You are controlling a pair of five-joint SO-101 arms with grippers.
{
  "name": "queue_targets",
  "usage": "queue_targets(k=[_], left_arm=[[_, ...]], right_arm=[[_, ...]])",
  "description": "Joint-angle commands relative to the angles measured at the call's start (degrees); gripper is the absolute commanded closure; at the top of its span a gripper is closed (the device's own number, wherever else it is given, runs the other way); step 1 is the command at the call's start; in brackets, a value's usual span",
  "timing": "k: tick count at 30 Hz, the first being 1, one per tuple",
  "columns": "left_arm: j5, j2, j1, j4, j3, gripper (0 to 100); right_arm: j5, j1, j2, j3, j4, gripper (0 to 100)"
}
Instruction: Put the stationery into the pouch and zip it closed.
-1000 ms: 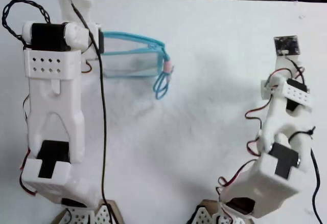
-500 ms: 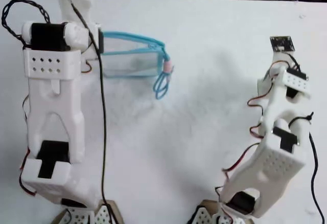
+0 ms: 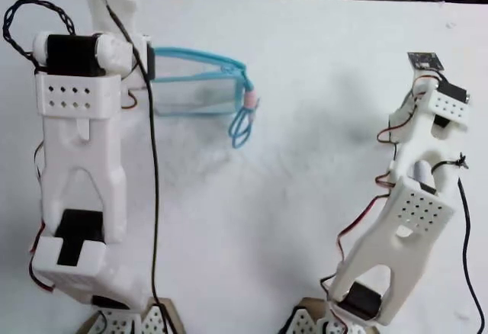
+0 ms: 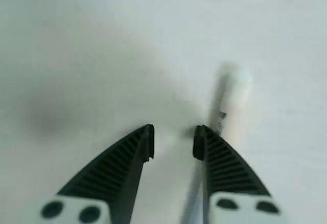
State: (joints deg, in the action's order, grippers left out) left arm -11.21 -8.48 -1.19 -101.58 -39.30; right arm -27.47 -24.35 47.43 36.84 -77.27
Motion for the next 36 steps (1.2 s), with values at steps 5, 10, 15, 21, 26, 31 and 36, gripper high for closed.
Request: queue_targets(k=[5,10,15,21,26,31,36], left_arm=[[-0.2,0.0,0.0,-0.4,-0.6,98],[-0.3,-0.1,0.1,-0.1,-0.6,98],[-0.2,0.0,0.1,-0.1,-0.7,98],[-0.2,0.0,0.1,-0.3,-0.7,98],[-0.4,0.0,0.4,-0.1,-0.7,98],[-0.3,0.0,0.0,-0.4,-0.7,98],[-0.3,0.0,0.0,-0.4,-0.7,98]], right_arm=[[0.4,0.2,-0.8,12.0,-11.9,84.3],[0.4,0.6,-1.9,20.9,-17.1,84.0],[0.9,-1.7,2.2,24.3,-13.5,84.0],[5.9,-5.3,9.7,26.0,-6.9,84.0],[7.3,-5.1,14.9,26.1,-6.6,83.9],[7.7,-4.1,17.6,26.1,-6.7,84.4],[7.5,-4.4,16.7,26.2,-7.0,98.9]])
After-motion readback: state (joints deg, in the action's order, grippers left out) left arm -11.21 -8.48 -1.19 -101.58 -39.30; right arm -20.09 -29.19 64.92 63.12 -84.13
